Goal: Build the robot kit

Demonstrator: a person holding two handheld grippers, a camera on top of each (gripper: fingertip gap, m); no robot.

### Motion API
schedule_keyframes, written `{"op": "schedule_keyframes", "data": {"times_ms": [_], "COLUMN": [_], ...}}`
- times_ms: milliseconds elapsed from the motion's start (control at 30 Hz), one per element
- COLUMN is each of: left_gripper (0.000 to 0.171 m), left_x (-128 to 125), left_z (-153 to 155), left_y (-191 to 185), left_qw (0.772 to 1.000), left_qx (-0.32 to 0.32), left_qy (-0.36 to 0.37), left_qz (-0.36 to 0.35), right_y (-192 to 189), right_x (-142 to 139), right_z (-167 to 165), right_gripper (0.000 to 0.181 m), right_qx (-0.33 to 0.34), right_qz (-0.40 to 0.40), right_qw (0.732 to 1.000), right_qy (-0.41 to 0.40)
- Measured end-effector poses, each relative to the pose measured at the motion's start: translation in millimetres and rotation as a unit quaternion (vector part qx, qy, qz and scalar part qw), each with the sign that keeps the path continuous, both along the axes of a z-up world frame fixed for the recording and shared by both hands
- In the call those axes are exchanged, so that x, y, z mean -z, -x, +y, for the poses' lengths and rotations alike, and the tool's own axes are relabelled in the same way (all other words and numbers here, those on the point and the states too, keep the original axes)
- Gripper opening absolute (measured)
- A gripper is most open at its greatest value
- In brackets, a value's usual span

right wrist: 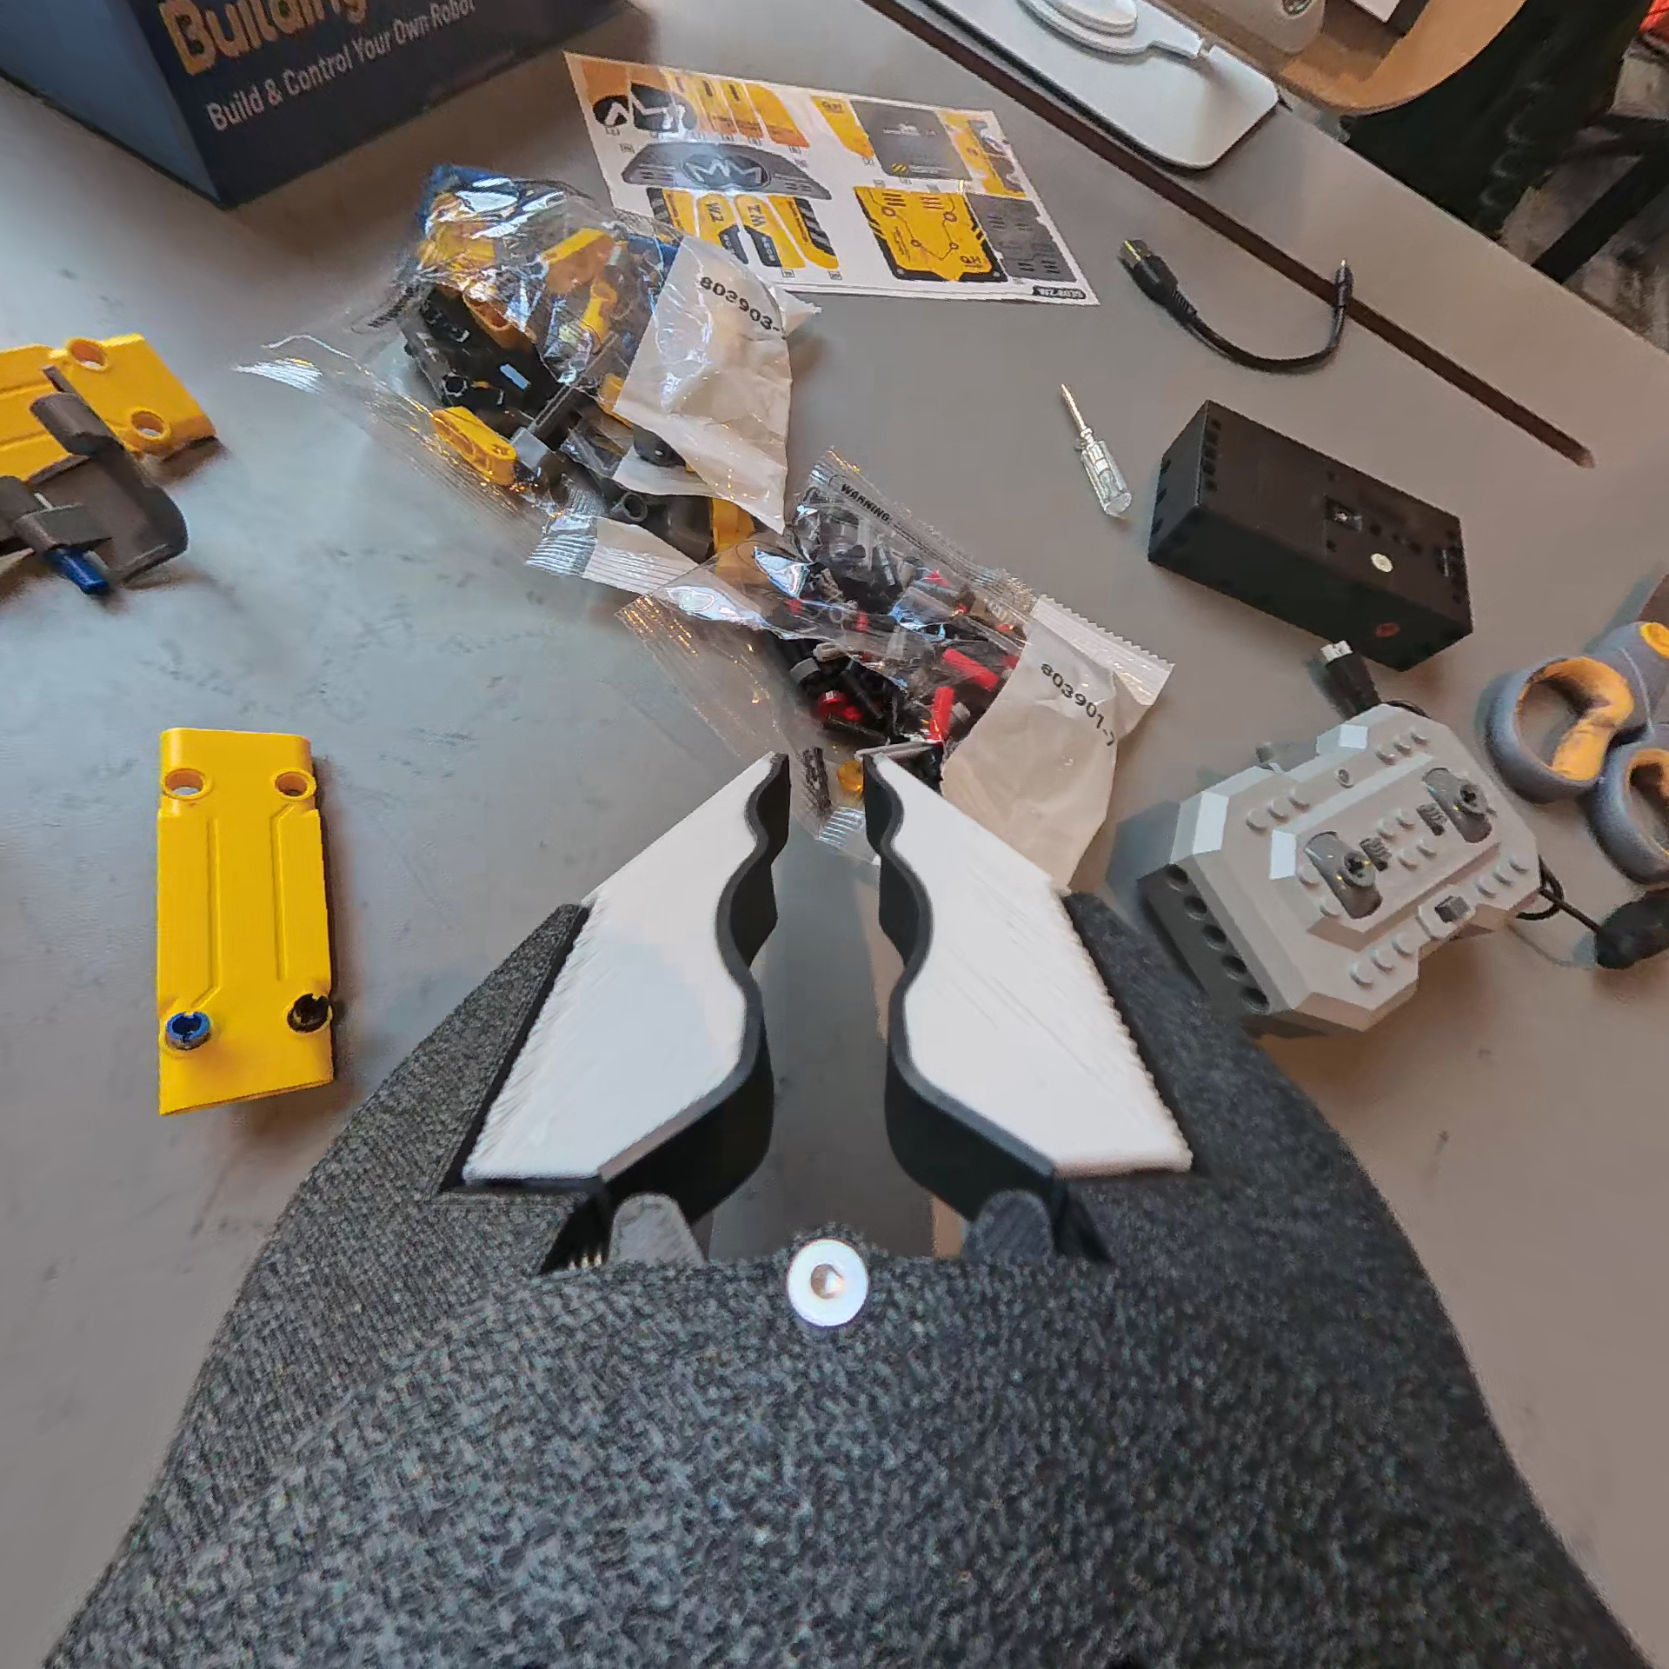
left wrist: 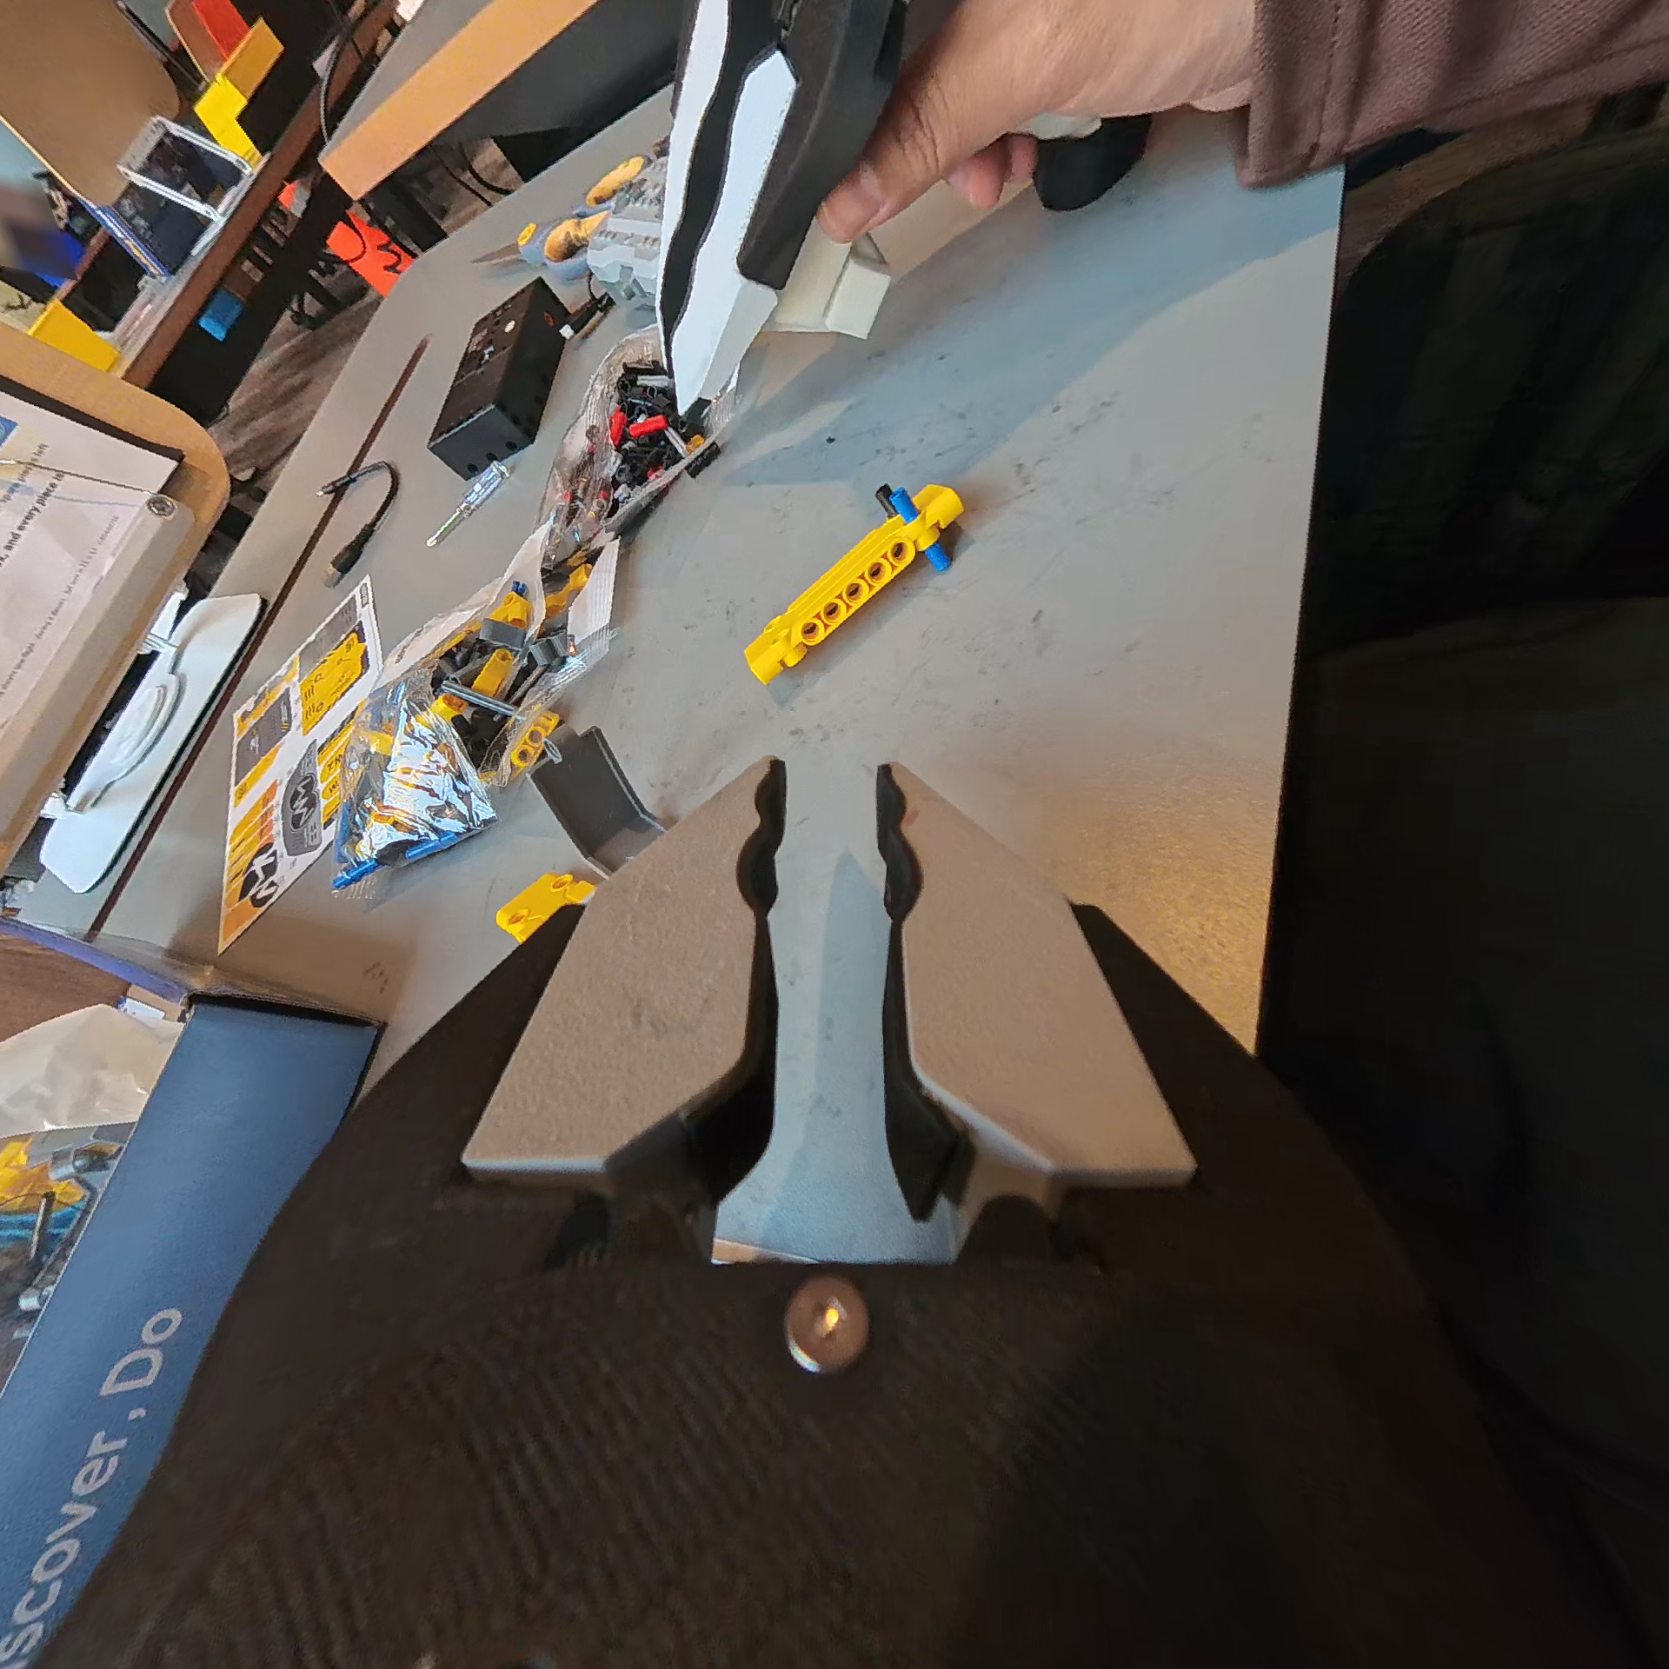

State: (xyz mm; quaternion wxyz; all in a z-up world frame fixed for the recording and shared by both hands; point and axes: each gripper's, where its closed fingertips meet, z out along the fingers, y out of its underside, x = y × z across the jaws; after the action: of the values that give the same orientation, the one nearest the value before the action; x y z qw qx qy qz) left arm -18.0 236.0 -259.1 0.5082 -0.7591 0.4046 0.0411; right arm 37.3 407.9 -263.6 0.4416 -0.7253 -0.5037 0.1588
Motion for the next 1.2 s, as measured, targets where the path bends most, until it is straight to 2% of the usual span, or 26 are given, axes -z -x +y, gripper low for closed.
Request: {"op": "schedule_keyframes", "data": {"times_ms": [233, 600, 900, 1200], "left_gripper": [0.017, 0.017, 0.017, 0.017], "left_x": [0, 1, 1, 2], "left_z": [0, 0, 0, 1], "left_y": [0, 0, 0, 0], "left_qw": [1.000, 1.000, 1.000, 1.000], "left_qx": [-0.001, -0.003, -0.001, -0.001], "left_qy": [0.000, 0.000, 0.003, 0.009], "left_qz": [-0.001, 0.005, 0.000, -0.001], "right_y": [-2, -1, 0, 8], "right_x": [-2, -2, -6, 7], "right_z": [2, 0, 6, 11], "right_gripper": [0.018, 0.018, 0.017, 0.015], "right_qx": [-0.005, -0.011, 0.014, 0.035], "right_qz": [0.025, 0.021, 0.030, -0.035], "right_qw": [1.000, 1.000, 0.999, 0.999], "right_qy": [0.018, 0.013, 0.014, 0.014]}}
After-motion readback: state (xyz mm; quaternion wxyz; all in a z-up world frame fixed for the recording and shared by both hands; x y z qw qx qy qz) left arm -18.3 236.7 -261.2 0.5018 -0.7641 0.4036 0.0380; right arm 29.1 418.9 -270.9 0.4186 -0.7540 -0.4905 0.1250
